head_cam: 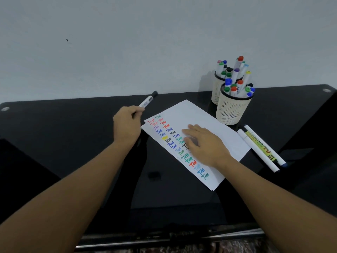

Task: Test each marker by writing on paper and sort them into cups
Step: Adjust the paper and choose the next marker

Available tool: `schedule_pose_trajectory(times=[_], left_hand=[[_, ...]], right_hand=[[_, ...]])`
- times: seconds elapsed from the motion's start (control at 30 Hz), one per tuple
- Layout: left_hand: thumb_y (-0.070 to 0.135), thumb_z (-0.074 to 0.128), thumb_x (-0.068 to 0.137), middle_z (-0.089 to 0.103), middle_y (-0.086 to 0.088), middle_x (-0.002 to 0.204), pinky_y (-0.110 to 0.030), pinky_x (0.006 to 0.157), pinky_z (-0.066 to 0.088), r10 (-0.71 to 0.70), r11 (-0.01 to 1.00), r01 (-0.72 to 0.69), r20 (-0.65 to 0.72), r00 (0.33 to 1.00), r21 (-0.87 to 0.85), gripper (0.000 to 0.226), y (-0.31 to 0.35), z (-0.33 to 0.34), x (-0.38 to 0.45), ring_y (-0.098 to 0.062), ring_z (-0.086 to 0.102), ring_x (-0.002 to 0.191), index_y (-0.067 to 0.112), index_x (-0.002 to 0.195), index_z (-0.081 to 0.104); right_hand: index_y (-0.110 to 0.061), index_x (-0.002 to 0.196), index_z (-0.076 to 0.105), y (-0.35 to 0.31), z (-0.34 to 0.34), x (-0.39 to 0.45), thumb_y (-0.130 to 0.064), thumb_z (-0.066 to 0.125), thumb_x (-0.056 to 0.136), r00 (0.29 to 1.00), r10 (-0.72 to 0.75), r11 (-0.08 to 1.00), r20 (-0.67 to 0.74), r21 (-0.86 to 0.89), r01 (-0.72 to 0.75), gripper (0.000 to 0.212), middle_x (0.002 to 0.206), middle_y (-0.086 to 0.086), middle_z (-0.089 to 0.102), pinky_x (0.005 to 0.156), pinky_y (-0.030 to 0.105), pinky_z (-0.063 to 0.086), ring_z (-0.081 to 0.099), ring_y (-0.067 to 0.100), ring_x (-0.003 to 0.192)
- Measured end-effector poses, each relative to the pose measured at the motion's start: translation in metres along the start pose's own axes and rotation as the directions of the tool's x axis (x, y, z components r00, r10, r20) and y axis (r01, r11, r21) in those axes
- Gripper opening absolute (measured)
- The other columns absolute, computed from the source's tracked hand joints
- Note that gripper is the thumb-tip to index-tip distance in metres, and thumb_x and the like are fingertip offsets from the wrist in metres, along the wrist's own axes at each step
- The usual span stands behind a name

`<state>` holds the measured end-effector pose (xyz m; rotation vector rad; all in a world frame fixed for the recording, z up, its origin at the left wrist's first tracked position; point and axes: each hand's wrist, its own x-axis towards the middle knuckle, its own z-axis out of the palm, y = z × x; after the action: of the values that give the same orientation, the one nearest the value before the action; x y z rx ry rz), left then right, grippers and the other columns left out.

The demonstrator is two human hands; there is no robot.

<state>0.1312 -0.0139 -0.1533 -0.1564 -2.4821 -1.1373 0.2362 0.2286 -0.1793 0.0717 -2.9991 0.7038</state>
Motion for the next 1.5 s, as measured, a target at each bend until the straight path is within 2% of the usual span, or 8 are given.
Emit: schedule_pose_trajectory(times=[0.2, 0.5, 0.8, 0.9, 1.0, 1.13, 1.37, 1.5], left_hand=[[0.013, 0.069, 0.095, 0.072, 0.008, 0.105, -0.017, 0.084, 0.052, 0.207, 0.954, -0.170, 0.132, 0.969, -0.248, 0.016, 0.034, 0.017, -0.067, -0.004, 0.067, 0.100, 0.020, 0.105, 0.080], [0.007, 0.060, 0.100, 0.067, -0.002, 0.118, -0.024, 0.078, 0.055, 0.514, 0.856, -0.503, 0.310, 0.799, -0.122, 0.026, 0.029, 0.031, -0.097, -0.014, 0.064, 0.100, 0.012, 0.121, 0.073], [0.034, 0.050, 0.106, 0.049, 0.008, 0.130, -0.035, 0.089, 0.055, 0.401, 0.915, -0.366, 0.265, 0.877, -0.171, 0.049, 0.039, 0.028, -0.102, -0.010, 0.060, 0.107, 0.028, 0.152, 0.034], [0.027, 0.050, 0.107, 0.051, 0.003, 0.126, -0.030, 0.093, 0.049, 0.381, 0.922, -0.356, 0.189, 0.905, -0.156, 0.050, 0.043, 0.027, -0.101, -0.011, 0.056, 0.105, 0.019, 0.153, 0.035], [0.021, 0.047, 0.108, 0.052, -0.008, 0.137, -0.037, 0.102, 0.046, 0.407, 0.913, -0.396, 0.173, 0.897, -0.097, 0.051, 0.045, 0.028, -0.100, -0.025, 0.054, 0.117, 0.014, 0.156, 0.032], [0.018, 0.052, 0.106, 0.057, -0.006, 0.130, -0.037, 0.099, 0.047, 0.489, 0.870, -0.492, 0.161, 0.857, -0.020, 0.052, 0.040, 0.032, -0.099, -0.025, 0.052, 0.113, 0.012, 0.156, 0.036], [0.012, 0.055, 0.102, 0.069, -0.009, 0.117, -0.037, 0.087, 0.052, 0.636, 0.764, -0.645, 0.175, 0.752, -0.008, 0.034, 0.031, 0.036, -0.097, -0.027, 0.059, 0.101, 0.001, 0.133, 0.061], [0.015, 0.060, 0.101, 0.069, -0.006, 0.113, -0.040, 0.086, 0.053, 0.518, 0.850, -0.527, 0.205, 0.830, -0.015, 0.026, 0.031, 0.034, -0.098, -0.024, 0.057, 0.103, 0.006, 0.126, 0.065]], right_hand=[[-0.024, 0.148, 0.056, -0.006, -0.012, -0.004, -0.051, 0.040, 0.108, 0.991, 0.091, 0.950, -0.096, 0.305, -0.058, 0.050, 0.149, -0.006, 0.057, 0.116, 0.034, 0.036, 0.050, 0.013, 0.138], [-0.017, 0.107, 0.067, -0.005, -0.024, -0.002, -0.049, 0.050, 0.106, 0.952, 0.296, 0.680, -0.078, 0.717, -0.153, 0.036, 0.105, -0.006, 0.073, 0.082, 0.020, 0.046, 0.067, 0.005, 0.098], [-0.008, 0.117, 0.055, -0.011, -0.061, 0.020, -0.020, 0.046, 0.109, 0.917, 0.388, 0.218, 0.096, 0.957, -0.192, 0.017, 0.099, 0.012, 0.077, 0.099, 0.037, 0.056, 0.074, 0.024, 0.097], [-0.018, 0.122, 0.058, -0.020, -0.067, 0.018, -0.025, 0.042, 0.109, 0.937, 0.340, 0.537, 0.076, 0.803, -0.260, 0.021, 0.087, 0.004, 0.059, 0.075, 0.035, 0.053, 0.057, 0.018, 0.078], [-0.030, 0.130, 0.055, -0.022, -0.064, 0.010, -0.038, 0.037, 0.110, 0.998, 0.035, 0.973, 0.049, 0.225, -0.046, 0.027, 0.101, -0.001, 0.066, 0.078, 0.041, 0.049, 0.060, 0.020, 0.088], [-0.039, 0.126, 0.053, -0.025, -0.058, 0.003, -0.053, 0.029, 0.109, 0.987, -0.108, 0.954, 0.117, -0.269, 0.136, 0.033, 0.110, -0.007, 0.069, 0.069, 0.037, 0.043, 0.061, 0.021, 0.095], [-0.048, 0.135, 0.050, -0.029, -0.062, -0.007, -0.063, 0.028, 0.106, 0.978, -0.141, 0.897, 0.154, -0.398, 0.192, 0.039, 0.093, -0.013, 0.061, 0.052, 0.028, 0.029, 0.053, 0.015, 0.080], [-0.031, 0.130, 0.044, -0.026, -0.058, -0.007, -0.054, 0.032, 0.107, 0.983, -0.077, 0.908, 0.166, -0.395, 0.137, 0.035, 0.095, -0.002, 0.067, 0.059, 0.033, 0.038, 0.061, 0.020, 0.082]])
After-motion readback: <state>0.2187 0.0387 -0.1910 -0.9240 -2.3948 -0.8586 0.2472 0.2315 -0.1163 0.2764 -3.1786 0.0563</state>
